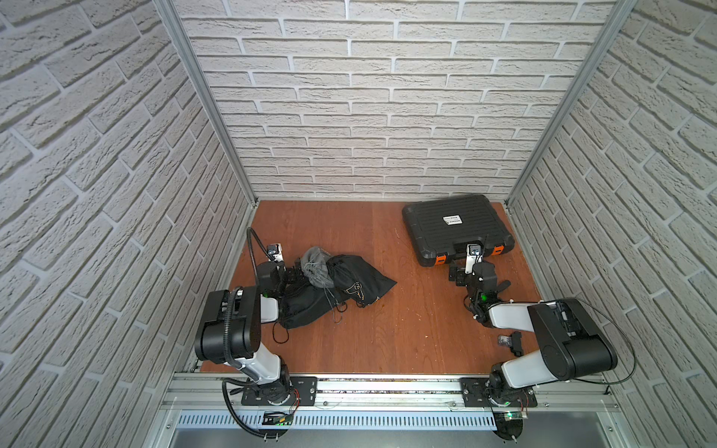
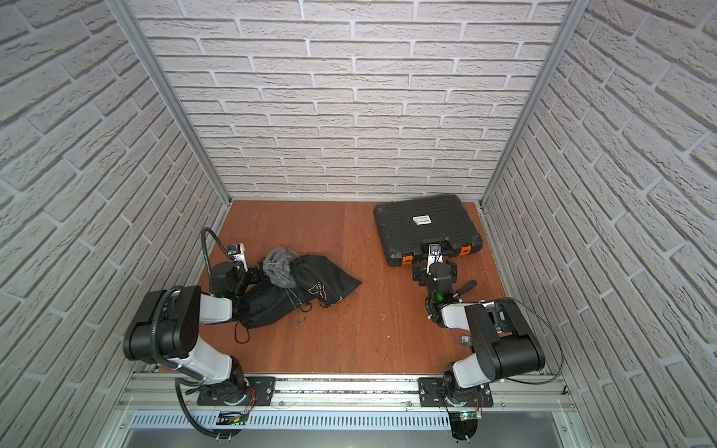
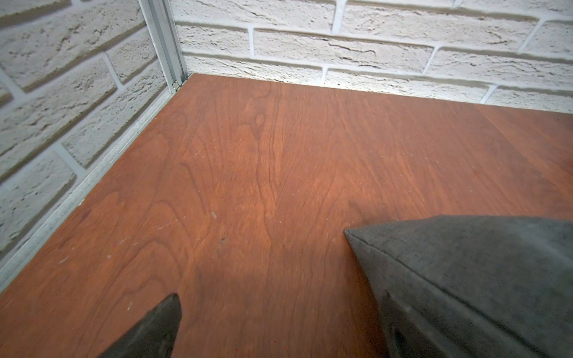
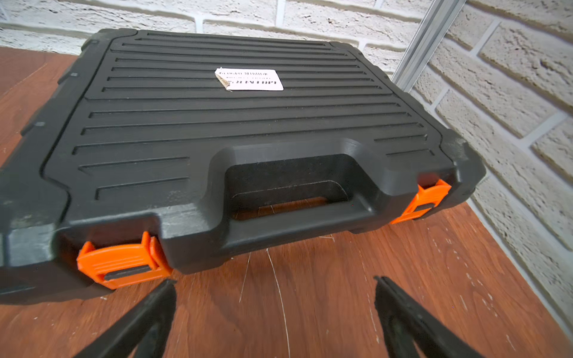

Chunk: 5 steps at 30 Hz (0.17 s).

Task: Pack away hair dryers
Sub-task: Reset both arms

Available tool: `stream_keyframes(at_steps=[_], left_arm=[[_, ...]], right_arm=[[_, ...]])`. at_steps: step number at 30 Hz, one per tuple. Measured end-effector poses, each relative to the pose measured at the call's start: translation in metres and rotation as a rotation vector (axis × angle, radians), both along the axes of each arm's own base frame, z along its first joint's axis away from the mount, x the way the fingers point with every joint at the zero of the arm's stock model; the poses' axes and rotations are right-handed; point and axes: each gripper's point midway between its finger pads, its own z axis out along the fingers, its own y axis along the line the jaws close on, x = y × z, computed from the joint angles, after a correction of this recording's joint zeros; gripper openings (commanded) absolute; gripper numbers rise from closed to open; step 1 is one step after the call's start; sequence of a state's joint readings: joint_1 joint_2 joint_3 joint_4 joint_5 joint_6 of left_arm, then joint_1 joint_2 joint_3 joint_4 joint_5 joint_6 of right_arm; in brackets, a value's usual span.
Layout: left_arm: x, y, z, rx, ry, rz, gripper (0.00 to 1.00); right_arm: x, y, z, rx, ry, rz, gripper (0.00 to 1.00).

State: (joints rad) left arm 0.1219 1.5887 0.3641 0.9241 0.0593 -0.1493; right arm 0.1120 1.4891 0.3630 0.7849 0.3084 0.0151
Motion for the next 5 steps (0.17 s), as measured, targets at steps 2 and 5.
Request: stream_keyframes(at_steps=[2, 5], left_arm=[[0.0002, -0.0006, -0.0011, 0.003, 0.008, 0.001, 0.98], [0.001, -0.0009, -0.0019, 0.023, 0.017, 0.008, 0.98]], right_arm=[[-0.0004, 0.0, -0.0009, 0.0, 0.004, 0.0, 1.0], [-0.0009, -0.0001, -0.002, -0.001, 0.009, 0.0, 1.0]])
